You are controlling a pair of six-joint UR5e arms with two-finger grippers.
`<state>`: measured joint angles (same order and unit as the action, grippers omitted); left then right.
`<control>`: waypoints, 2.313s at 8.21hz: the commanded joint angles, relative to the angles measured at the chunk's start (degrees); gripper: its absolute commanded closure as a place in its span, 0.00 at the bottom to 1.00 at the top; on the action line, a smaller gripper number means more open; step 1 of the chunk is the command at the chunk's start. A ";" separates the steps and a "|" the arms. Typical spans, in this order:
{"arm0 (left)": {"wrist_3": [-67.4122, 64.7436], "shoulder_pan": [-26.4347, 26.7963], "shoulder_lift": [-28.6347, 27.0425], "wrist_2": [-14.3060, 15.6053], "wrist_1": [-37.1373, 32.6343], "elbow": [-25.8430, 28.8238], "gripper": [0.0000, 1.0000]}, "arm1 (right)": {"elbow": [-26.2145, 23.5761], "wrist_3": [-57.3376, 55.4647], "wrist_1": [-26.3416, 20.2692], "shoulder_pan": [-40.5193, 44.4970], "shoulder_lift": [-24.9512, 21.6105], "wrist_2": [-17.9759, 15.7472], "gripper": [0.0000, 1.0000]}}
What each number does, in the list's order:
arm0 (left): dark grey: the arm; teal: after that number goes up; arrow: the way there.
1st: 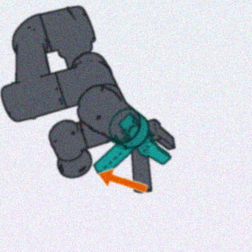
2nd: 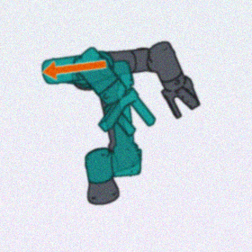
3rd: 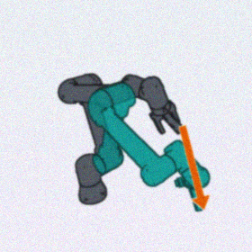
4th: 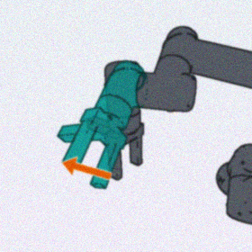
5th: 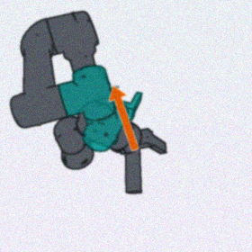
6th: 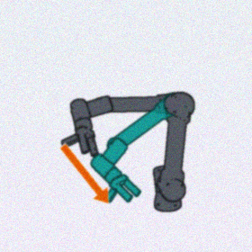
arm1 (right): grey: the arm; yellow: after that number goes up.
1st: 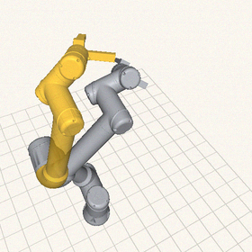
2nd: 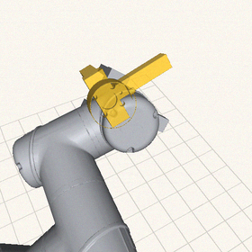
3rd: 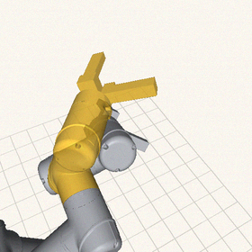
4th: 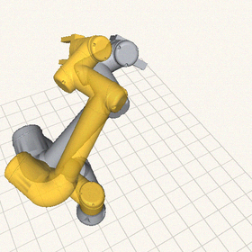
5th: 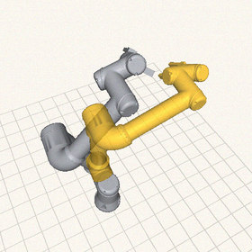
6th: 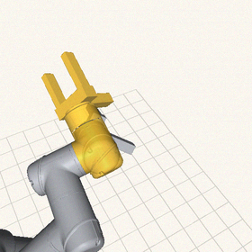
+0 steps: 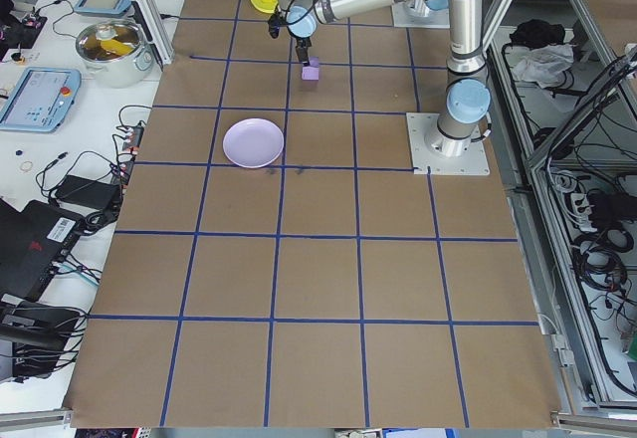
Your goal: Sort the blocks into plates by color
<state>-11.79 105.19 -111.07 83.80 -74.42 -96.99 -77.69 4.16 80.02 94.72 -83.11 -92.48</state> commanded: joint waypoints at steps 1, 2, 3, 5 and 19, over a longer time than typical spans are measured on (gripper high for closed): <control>-1.74 1.07 -2.91 -1.79 1.21 -1.09 0.00 | -0.09 -0.38 -0.22 -0.06 -0.04 -0.06 0.00; -1.75 1.24 -4.05 -1.79 1.21 -1.09 0.00 | -0.09 -0.38 -0.30 -0.06 -0.04 -0.06 0.00; -1.31 1.24 -4.67 -1.71 1.29 -0.92 0.00 | -0.09 -0.38 -0.31 -0.06 -0.04 -0.06 0.00; -2.00 1.24 -5.81 -1.44 1.21 -0.92 0.00 | -0.09 -0.38 -0.22 -0.06 -0.04 0.02 0.00; 34.43 -28.09 0.78 7.70 -0.76 9.27 1.00 | -0.09 -0.47 -0.13 -0.41 -0.04 -0.15 0.00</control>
<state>14.86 83.19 -108.87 91.27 -79.22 -88.81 -77.78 3.69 79.86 94.39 -83.14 -92.64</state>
